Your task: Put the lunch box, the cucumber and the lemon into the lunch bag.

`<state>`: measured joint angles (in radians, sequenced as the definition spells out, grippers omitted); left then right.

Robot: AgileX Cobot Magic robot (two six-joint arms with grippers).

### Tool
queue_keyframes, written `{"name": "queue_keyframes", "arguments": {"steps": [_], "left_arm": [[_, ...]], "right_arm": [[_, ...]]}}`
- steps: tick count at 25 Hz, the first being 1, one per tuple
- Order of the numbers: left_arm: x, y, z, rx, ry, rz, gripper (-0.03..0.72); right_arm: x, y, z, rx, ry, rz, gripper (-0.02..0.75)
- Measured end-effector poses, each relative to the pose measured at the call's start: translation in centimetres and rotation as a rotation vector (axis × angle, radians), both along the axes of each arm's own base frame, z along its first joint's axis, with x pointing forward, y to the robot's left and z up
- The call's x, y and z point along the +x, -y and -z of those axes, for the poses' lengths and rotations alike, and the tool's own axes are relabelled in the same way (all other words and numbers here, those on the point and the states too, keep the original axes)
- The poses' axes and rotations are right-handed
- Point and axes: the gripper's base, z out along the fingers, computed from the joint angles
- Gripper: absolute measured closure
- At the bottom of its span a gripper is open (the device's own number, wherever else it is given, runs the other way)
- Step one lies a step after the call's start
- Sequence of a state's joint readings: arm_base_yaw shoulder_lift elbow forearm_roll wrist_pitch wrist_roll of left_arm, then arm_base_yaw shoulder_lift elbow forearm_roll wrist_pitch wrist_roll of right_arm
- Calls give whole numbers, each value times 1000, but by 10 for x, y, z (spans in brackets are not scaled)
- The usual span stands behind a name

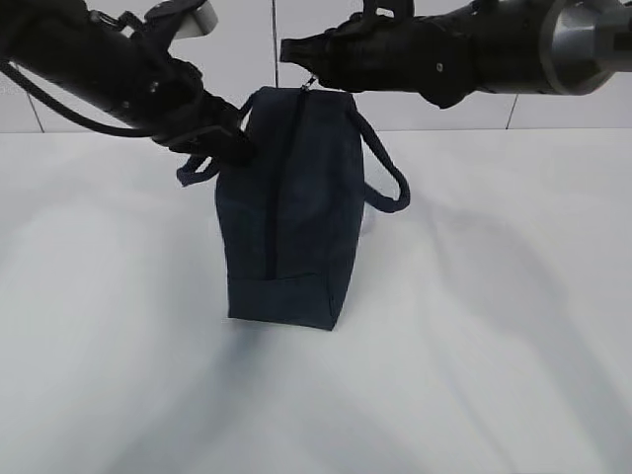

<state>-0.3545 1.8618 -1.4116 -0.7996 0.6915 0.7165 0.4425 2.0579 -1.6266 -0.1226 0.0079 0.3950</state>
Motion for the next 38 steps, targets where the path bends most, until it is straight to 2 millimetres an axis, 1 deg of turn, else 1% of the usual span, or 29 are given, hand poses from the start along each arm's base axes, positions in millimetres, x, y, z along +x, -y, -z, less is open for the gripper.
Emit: {"name": "queue_keyframes", "arguments": {"steps": [2, 5, 9, 15, 18, 25, 30, 32, 36, 38], "left_arm": [[3, -10, -3, 29, -5, 31, 685], [2, -17, -7, 57, -11, 105, 685], [-3, -18, -7, 72, -26, 185, 685], [-10, -17, -8, 72, -74, 257, 686], [-12, -17, -8, 71, -89, 274, 686], [-15, -17, -8, 72, -117, 301, 686], [-15, -17, -8, 77, -111, 300, 687], [-15, -17, -8, 77, -110, 298, 687], [-14, -17, -8, 79, -108, 297, 687], [-14, -17, -8, 81, -108, 298, 687]], "right_arm": [[-2, -3, -1, 4, 0, -5, 738], [-3, -4, -2, 9, -2, -6, 738], [-3, -4, -2, 9, -3, -6, 738], [-3, -4, -1, 9, -6, -5, 738], [-1, -5, 3, 12, -5, -6, 738], [10, -4, 20, -1, -31, 6, 738], [18, 8, 24, 5, -47, 40, 738], [22, 12, 29, 16, -71, 59, 738], [25, 14, 35, 17, -100, 72, 738], [25, 14, 35, 21, -105, 75, 738]]}}
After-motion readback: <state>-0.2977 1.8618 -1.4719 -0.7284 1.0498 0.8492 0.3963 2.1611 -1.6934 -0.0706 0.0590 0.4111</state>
